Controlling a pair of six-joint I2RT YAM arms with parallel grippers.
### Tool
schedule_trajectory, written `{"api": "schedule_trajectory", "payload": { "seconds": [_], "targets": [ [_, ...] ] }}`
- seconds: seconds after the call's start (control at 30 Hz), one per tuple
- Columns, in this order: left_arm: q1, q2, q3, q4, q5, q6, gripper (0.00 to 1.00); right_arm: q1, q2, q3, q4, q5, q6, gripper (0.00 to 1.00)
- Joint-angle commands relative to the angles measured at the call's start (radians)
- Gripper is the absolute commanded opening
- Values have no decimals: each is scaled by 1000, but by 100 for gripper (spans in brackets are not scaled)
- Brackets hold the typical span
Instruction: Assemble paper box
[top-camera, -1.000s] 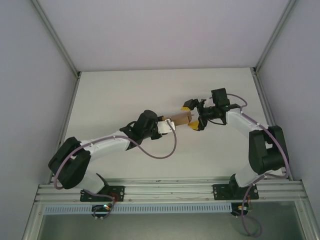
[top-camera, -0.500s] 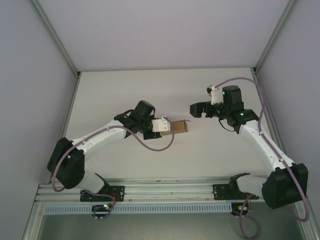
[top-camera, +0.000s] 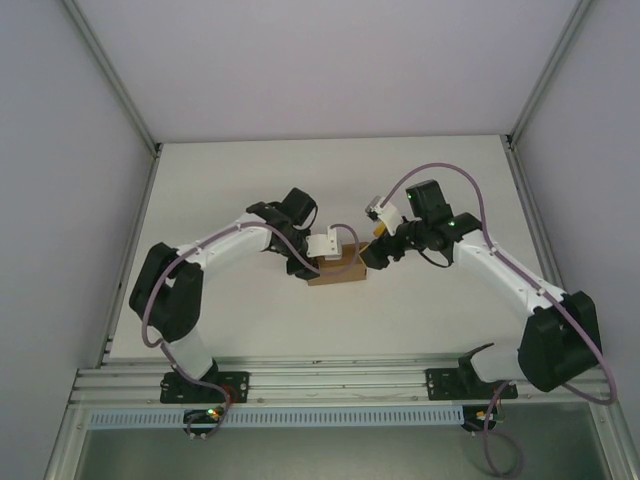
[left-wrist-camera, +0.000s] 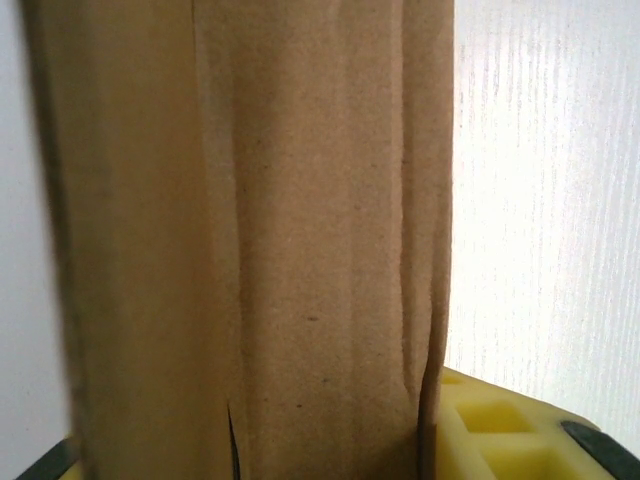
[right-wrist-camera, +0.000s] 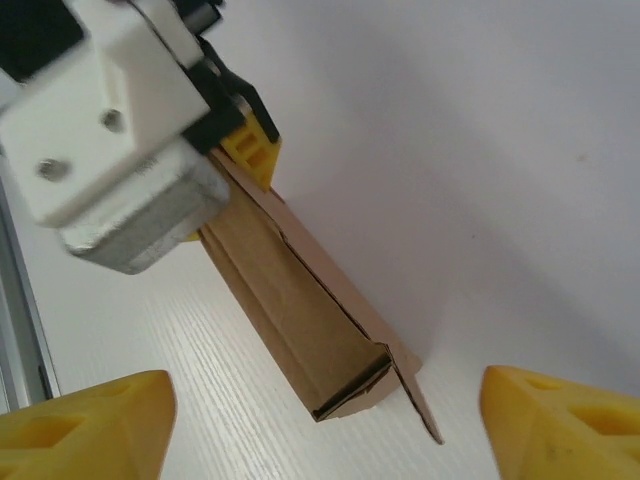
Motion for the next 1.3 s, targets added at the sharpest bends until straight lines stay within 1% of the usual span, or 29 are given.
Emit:
{"api": "schedule_trajectory", "payload": {
  "seconds": [0.0,0.03,0.07,0.13,0.17,0.33,0.4,0.43,0.47,0.5,0.63,0.73,0.83,0.93,1.1,1.2,1.27],
  "targets": [
    [0,26,32,-63,17,-15,36,2,46,39,-43,16,-37,67],
    [1,29,32,-59,18,-18,36,2,57,48,-45,10,-36,60],
    [0,30,33,-59,20,-20,36,1,64,52,-45,8,-34,55],
    [0,32,34,-57,22,-21,36,3,70,54,-45,8,-33,42],
    [1,32,35,-58,23,-21,36,4,69,53,-45,10,-31,38],
    [0,29,41,-58,24,-25,36,6,70,40,-41,31,-18,36],
    [1,27,41,-56,22,-27,36,7,77,42,-37,39,-7,31],
    [0,27,42,-55,21,-27,36,8,83,45,-35,46,-2,30],
    [0,27,44,-54,20,-31,36,10,88,47,-32,53,8,28],
    [0,28,47,-55,20,-32,36,10,95,49,-30,54,9,22],
    [0,31,51,-50,19,-41,36,10,120,60,-23,50,21,12],
    [-1,29,49,-35,20,-49,36,15,139,73,-12,39,69,3],
    [-2,36,47,-11,2,-59,36,27,132,70,20,55,164,0],
    [-3,47,57,-11,-16,-66,35,34,116,73,35,77,317,0],
    [-3,58,66,4,-23,-81,35,48,102,34,105,54,546,0],
    [-3,60,70,8,-18,-86,35,61,110,19,118,79,620,0],
    [-2,60,70,10,-18,-87,35,69,110,9,126,100,621,0]
  ]
}}
